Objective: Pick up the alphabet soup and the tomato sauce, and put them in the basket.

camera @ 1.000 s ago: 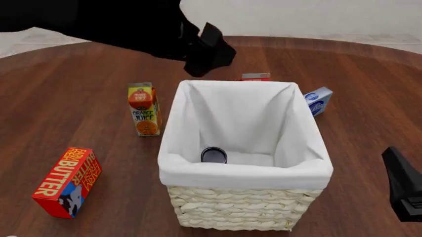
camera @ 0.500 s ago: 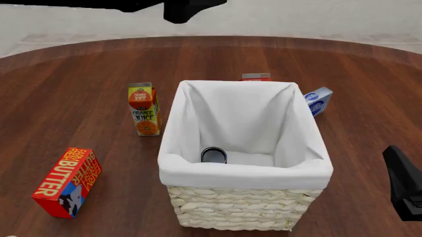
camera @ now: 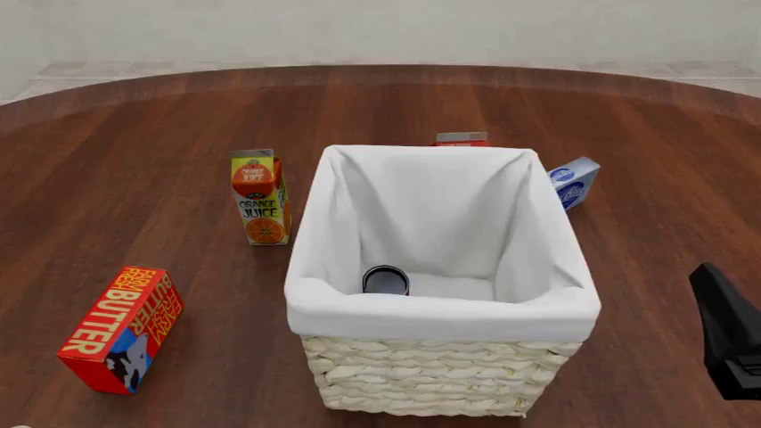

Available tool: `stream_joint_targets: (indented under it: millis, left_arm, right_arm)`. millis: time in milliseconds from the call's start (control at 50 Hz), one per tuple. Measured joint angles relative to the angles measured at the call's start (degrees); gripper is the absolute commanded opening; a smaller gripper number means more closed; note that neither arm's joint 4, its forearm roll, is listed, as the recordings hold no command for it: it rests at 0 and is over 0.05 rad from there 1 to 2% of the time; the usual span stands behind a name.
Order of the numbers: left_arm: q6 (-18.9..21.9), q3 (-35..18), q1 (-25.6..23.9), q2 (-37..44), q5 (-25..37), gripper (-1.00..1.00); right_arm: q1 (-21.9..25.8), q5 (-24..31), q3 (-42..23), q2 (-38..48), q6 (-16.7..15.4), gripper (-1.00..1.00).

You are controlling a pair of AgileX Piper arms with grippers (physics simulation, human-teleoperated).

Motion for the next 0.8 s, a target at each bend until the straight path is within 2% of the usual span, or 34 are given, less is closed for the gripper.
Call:
stream_joint_targets:
  millis: [280, 460, 640, 800]
  left_arm:
    - [-2.95, 1.90, -0.69, -2.49, -4.52, 1.00]
    - [-4.58, 3.02, -0.94, -3.58, -7.09, 1.00]
    - [-5.63, 3.03, -1.17, -4.41, -8.76, 1.00]
    - [-6.60, 3.65, -1.10, -5.46, -10.72, 1.00]
  right_arm:
    - [-1.13, 0.54, -0.57, 0.02, -1.09, 1.00]
    - [-2.67, 2.74, -2.58, -0.01, -2.28, 1.00]
    - [-4.38, 6.26, -4.16, 0.18, -4.08, 1.00]
    - [-5.69, 5.95, -5.01, 3.95, -6.32, 1.00]
